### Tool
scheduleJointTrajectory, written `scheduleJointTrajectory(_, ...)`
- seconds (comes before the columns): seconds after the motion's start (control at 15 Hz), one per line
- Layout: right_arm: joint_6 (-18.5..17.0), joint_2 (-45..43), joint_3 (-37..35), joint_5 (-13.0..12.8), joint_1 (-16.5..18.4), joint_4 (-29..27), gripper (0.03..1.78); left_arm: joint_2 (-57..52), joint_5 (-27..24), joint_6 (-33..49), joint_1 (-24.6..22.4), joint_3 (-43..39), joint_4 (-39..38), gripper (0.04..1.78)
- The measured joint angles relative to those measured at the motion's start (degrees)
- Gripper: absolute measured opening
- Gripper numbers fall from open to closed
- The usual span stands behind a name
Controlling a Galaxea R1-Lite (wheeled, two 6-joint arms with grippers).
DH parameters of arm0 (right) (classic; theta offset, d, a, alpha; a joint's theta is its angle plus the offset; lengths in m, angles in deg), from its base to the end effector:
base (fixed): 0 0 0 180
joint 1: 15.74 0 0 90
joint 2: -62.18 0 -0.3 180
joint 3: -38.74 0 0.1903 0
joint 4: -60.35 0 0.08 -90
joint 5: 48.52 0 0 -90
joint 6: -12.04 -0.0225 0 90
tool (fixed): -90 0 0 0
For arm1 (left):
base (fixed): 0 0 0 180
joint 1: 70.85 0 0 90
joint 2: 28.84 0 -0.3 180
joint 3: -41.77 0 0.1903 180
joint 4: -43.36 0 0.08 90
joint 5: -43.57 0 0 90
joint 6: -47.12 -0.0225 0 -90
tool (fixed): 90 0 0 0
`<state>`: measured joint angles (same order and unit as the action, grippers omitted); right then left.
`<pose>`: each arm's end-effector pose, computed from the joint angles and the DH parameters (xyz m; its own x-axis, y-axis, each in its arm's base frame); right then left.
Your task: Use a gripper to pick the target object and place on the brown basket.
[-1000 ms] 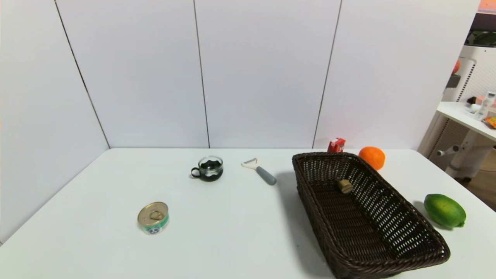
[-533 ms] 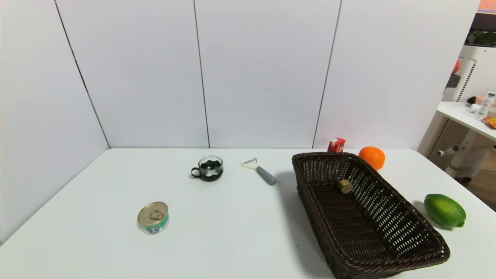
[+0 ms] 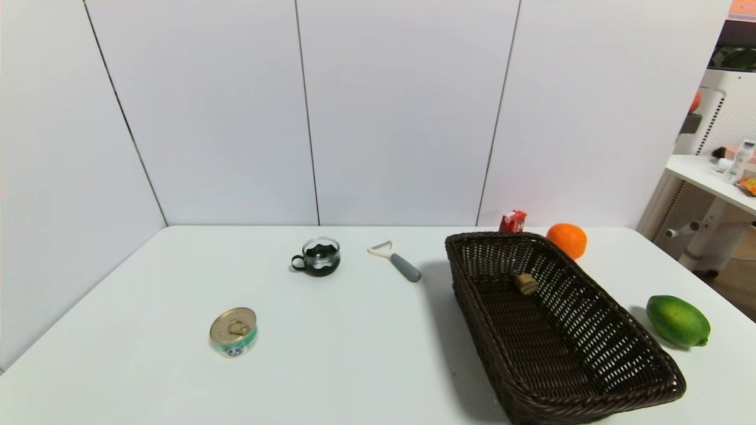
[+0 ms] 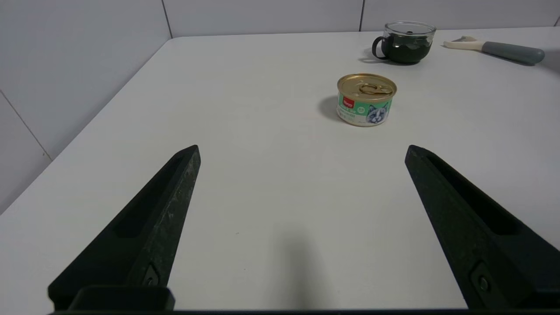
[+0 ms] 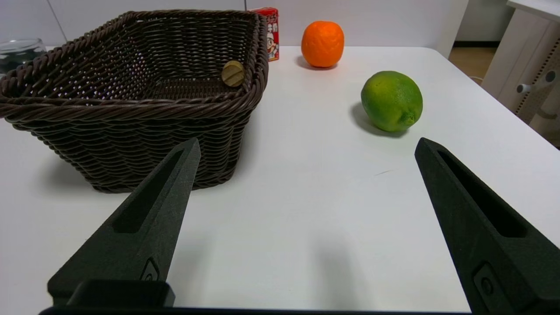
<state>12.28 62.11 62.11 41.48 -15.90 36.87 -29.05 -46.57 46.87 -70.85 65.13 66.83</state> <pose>-0.0229 -0.0001 0.0753 1.0000 0.0028 -0.0007 -0.0028 1.0000 -0.0042 -0.0231 -0.0001 0.0752 1.0000 -0.0024 0.0017 0.0024 1.0000 0.0044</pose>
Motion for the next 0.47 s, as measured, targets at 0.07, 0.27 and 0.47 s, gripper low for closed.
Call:
scheduleJointTrajectory(0.07,0.24,0.00,0.00,0.00,0.00,-0.05,1.70,0.00,-0.02,0.02,0.00,0.00,0.00,1.69)
scheduleJointTrajectory(0.27,0.38,0.00,0.00,0.02,0.00,-0.13,1.70,0.00,-0.05,-0.02,0.00,0.00,0.00,1.69)
scheduleJointTrajectory(0.47,0.06,0.00,0.00,0.00,0.00,-0.05,1.70,0.00,-0.02,-0.02,0.02,0.02,0.01,1.69)
